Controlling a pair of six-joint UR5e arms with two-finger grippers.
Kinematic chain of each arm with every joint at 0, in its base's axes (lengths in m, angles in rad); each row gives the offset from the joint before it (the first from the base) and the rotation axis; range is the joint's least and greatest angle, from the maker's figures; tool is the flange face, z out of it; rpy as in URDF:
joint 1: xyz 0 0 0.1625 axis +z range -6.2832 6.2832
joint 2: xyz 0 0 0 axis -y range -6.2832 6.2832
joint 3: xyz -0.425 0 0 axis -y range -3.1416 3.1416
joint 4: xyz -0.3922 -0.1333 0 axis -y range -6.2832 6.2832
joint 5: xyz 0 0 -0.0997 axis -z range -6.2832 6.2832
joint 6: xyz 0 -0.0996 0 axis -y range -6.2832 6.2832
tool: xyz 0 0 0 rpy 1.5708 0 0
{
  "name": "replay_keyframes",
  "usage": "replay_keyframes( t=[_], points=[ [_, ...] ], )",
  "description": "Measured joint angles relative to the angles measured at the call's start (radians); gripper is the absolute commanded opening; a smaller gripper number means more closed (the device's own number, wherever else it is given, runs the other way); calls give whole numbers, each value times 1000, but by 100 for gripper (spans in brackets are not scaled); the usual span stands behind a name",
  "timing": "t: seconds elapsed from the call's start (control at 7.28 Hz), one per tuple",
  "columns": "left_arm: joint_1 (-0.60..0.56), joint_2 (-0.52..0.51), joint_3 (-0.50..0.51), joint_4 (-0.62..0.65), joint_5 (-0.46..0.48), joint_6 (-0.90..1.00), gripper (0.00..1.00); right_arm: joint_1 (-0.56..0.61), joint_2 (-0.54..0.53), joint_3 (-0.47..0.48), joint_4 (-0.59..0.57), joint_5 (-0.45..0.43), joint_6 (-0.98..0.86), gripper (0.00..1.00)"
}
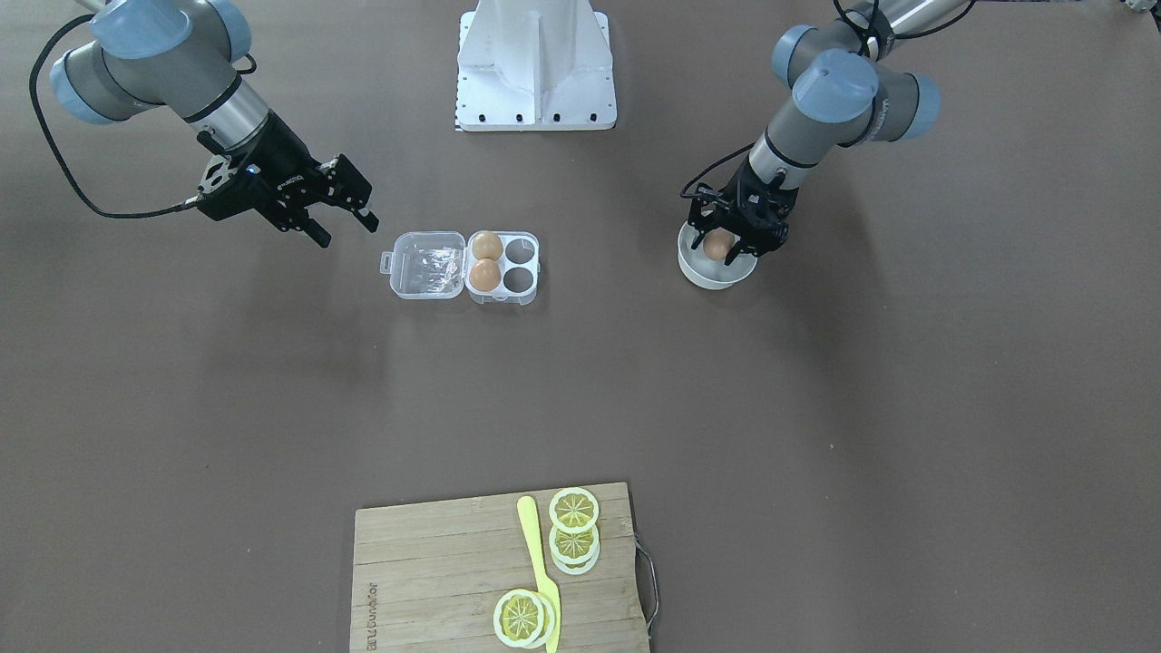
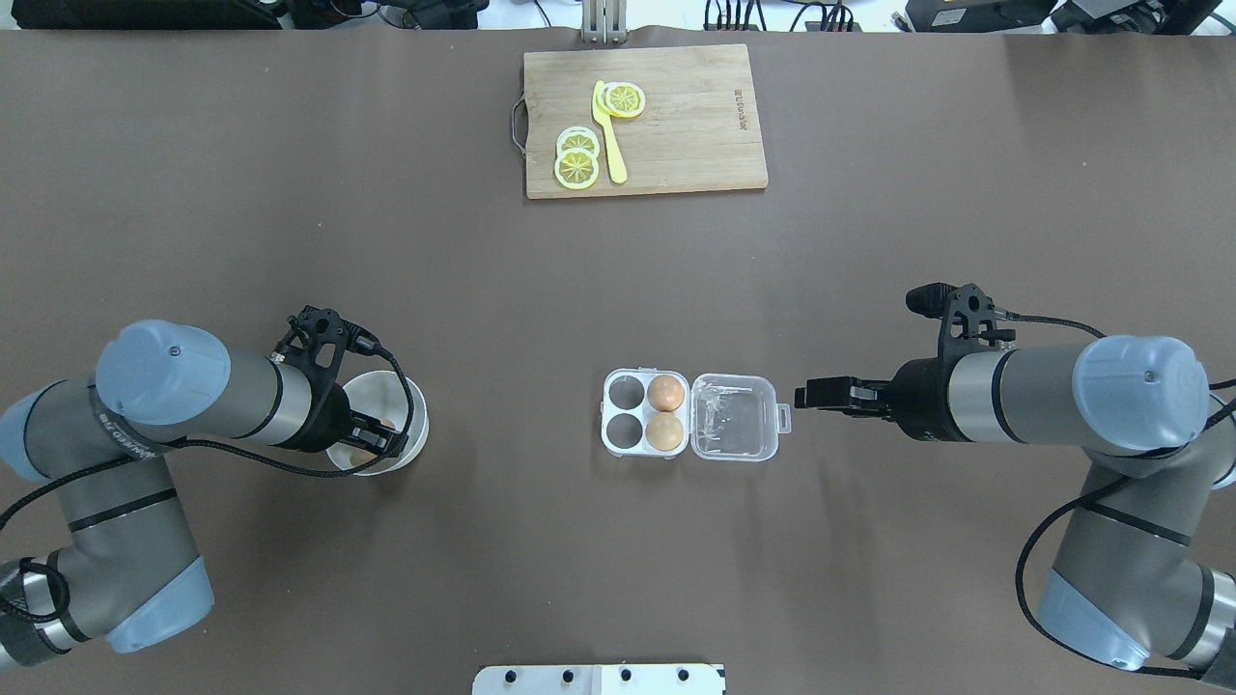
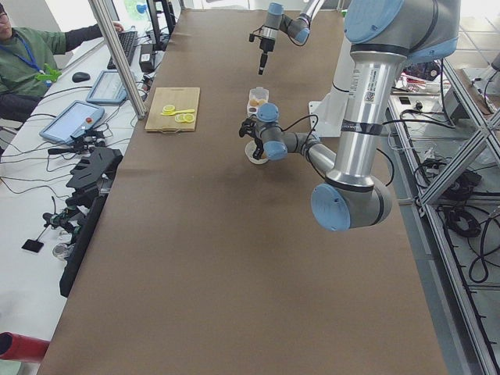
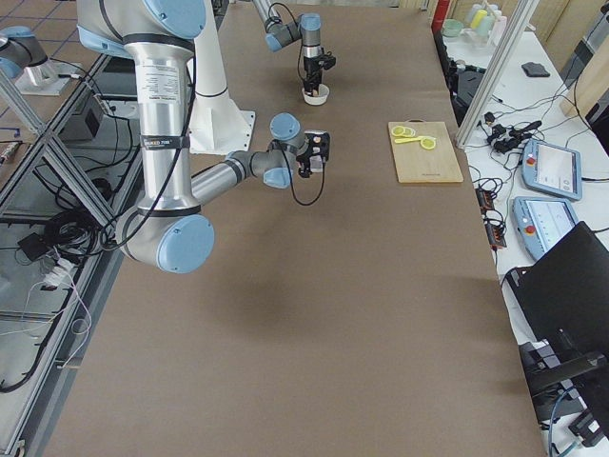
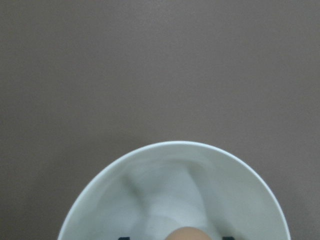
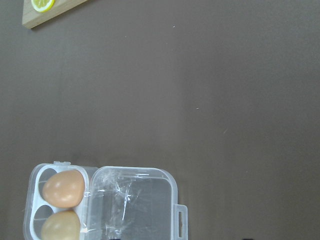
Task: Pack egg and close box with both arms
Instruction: 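Lower the left gripper into the white bowl and grasp the brown egg, then lift the egg with the left gripper and carry it over the egg box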
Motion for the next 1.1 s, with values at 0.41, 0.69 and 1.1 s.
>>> replay_keyframes(
  t=[0.41, 0.69, 1.1],
  points=[
    [-4, 1, -15, 0, 0, -1, 0, 0, 0, 0, 0, 0, 0, 85],
    [-8, 2, -41, 0, 0, -2, 0, 0, 2, 1, 0, 0, 0, 85],
    [-14, 0, -96, -7, 1, -17, 0, 0, 3, 0, 0, 0, 0, 86]
  ],
)
